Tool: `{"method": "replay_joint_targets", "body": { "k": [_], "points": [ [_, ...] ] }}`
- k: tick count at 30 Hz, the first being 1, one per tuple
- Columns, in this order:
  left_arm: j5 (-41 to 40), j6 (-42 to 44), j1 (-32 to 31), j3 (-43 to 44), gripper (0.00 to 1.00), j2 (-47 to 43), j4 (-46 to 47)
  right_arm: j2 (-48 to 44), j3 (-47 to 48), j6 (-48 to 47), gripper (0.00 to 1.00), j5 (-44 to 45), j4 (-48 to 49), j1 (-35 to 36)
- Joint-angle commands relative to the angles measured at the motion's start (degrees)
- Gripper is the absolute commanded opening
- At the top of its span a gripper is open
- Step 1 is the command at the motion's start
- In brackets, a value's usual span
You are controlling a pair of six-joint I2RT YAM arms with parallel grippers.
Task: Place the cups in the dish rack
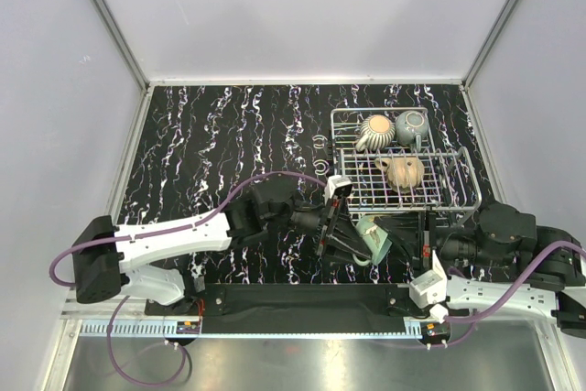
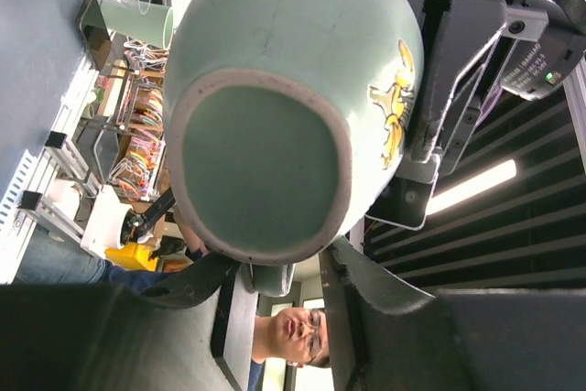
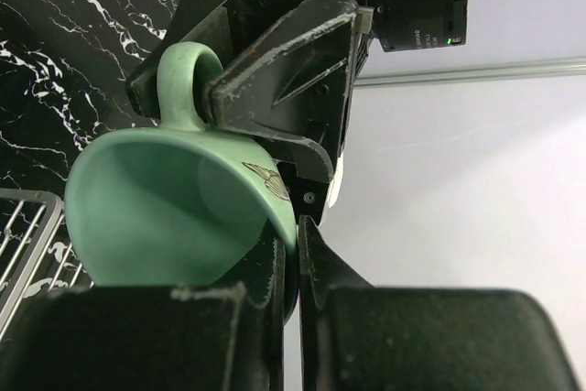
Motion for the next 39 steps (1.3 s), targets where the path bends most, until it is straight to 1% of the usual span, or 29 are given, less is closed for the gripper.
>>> {"method": "replay_joint_targets", "body": {
  "k": [1,4,6,9,11,15,17,18,19,20,21,23,28,30,34,35,36,37,39],
  "points": [
    [-0.69,0.33,-0.43,4.07,0.32,1.17,5.18,-0.7,-0.93,1.03,0.0,-3.02,4.97,0.21],
    [-1.47,-0.11,-0.52,4.16,0.22,1.7,5.88,-0.36,-1.11,1.47,0.0,-4.08,4.62,0.3],
    [-2.44,-0.02,-0.7,4.07,0.11,1.35,5.27,-0.09,-1.63,1.64,0.0,-4.25,4.88,0.3],
    [-3.41,0.68,-0.7,4.07,0.0,0.74,3.86,0.09,-2.95,1.21,0.0,-3.03,5.76,0.3],
    [-3.33,1.12,-0.61,4.94,0.0,1.17,3.25,0.09,-4.09,1.12,0.0,-2.24,7.07,0.21],
    [-3.41,7.25,-0.61,8.36,0.0,1.35,-0.79,0.17,-5.94,1.82,0.0,0.92,8.92,0.3],
    [-4.12,10.6,-0.61,10.65,0.0,0.91,-5.7,-0.53,-6.73,2.17,0.07,1.72,10.67,0.21],
    [-4.47,15.14,-0.52,13.45,0.0,0.74,-8.42,-0.79,-7.78,2.52,0.11,2.85,11.38,0.21],
    [-5.17,17.27,-0.52,14.87,0.0,0.65,-13.41,-1.4,-8.23,2.7,0.11,3.21,11.91,0.21],
    [-5.26,19.73,-0.52,15.93,0.0,0.56,-14.85,-1.67,-8.84,3.48,0.11,3.65,12.87,0.21],
    [-4.91,20.1,-0.52,17.16,0.0,0.56,-15.91,-1.93,-9.02,4.01,0.12,4.35,13.49,0.21],
    [-4.73,21.76,-0.43,18.04,0.0,0.56,-16.0,-1.85,-9.11,4.98,0.19,5.75,14.2,0.21],
    [-6.75,29.85,-0.7,25.85,0.0,0.3,-27.41,-1.59,-10.16,6.04,0.2,7.26,16.91,0.21],
    [-9.72,33.81,-0.61,27.44,0.0,-0.05,-33.19,-0.97,-10.78,5.78,0.2,8.92,18.06,0.21],
    [-10.36,35.4,-0.7,27.8,0.0,-0.49,-35.34,-0.27,-11.57,6.04,0.2,10.6,21.92,0.21],
    [-10.62,35.49,-0.7,26.76,0.0,-0.76,-35.17,-0.27,-12.0,6.04,0.23,10.6,22.63,0.21],
    [-11.23,35.57,-0.61,26.23,0.0,-1.19,-34.9,-0.18,-12.27,6.04,0.33,11.12,23.16,0.12],
    [-11.5,35.75,-0.61,25.96,0.0,-1.89,-34.9,-0.09,-12.71,6.21,0.36,11.39,24.38,0.12],
    [-12.81,37.15,-0.61,25.78,0.0,-2.51,-36.12,-0.61,-13.85,6.65,0.4,12.44,25.53,0.21]
  ]
}}
